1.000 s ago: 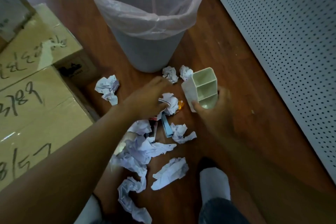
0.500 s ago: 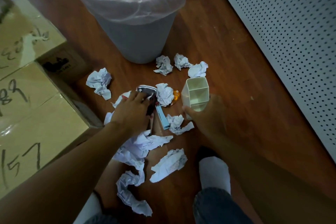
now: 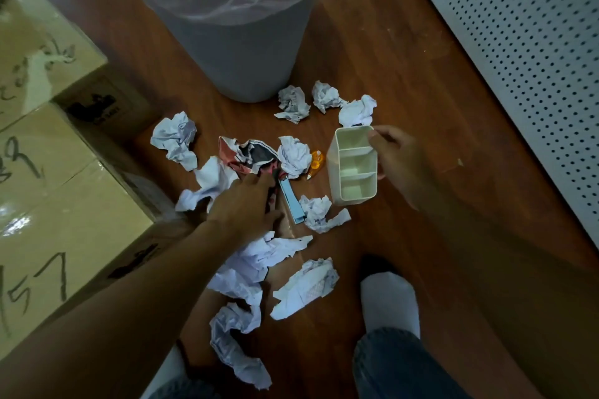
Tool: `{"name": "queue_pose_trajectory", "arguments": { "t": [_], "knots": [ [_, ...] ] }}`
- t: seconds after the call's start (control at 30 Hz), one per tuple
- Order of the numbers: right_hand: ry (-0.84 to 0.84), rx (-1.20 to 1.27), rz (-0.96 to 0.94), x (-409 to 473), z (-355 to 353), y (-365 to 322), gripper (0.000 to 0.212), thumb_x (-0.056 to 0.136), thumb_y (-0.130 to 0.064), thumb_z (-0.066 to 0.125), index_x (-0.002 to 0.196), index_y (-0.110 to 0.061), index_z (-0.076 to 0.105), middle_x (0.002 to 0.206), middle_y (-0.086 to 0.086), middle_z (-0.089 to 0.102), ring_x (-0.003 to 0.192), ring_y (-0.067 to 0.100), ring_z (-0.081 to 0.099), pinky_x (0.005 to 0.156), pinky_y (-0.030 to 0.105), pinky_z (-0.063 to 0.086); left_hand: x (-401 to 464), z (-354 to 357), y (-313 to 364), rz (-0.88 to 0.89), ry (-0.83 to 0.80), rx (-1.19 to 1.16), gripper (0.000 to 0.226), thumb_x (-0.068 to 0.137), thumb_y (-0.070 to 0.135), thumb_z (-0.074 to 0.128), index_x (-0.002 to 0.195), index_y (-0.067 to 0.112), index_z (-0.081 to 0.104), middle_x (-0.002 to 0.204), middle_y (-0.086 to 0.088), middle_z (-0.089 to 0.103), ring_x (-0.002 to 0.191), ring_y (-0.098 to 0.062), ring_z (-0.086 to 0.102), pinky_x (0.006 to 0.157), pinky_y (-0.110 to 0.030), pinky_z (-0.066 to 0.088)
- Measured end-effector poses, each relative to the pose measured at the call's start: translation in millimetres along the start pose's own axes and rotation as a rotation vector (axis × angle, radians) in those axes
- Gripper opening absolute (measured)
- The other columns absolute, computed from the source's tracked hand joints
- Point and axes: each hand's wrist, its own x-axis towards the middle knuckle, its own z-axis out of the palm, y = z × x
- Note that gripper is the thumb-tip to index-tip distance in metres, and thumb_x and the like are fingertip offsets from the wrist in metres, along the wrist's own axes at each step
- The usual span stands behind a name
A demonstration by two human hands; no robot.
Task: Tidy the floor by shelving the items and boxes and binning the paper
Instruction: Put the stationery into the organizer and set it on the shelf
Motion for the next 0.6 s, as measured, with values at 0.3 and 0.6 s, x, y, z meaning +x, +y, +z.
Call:
{"name": "queue_pose_trajectory", "arguments": {
  "t": [0.3, 0.6],
  "knots": [
    [-0.016, 0.155, 0.078, -8, -1, 4, 0.030, 0.104, -0.025, 0.048, 0.131, -0.021, 0.062, 0.107, 0.003, 0.071, 0.086, 0.018, 0.072, 0.059, 0.035, 0.063, 14, 3, -4, -0.106, 0.096, -0.087, 0.069, 0.083, 0.030, 0.076, 0.140, 0.018, 0.038, 0.142, -0.013, 0.044, 0.117, -0.034, 0.058, 0.096, -0.044, 0.052],
    [-0.078, 0.183, 0.110, -6, 3, -1, 0.025, 0.105, -0.029, 0.047, 0.125, -0.028, 0.063, 0.098, 0.000, 0.072, 0.079, 0.014, 0.071, 0.058, 0.031, 0.062, 30, -3, -11, -0.166, -0.008, -0.128, 0.064, 0.073, 0.029, 0.083, 0.124, 0.012, 0.048, 0.130, -0.017, 0.051, 0.118, -0.031, 0.051, 0.081, -0.030, 0.045]
  ]
}}
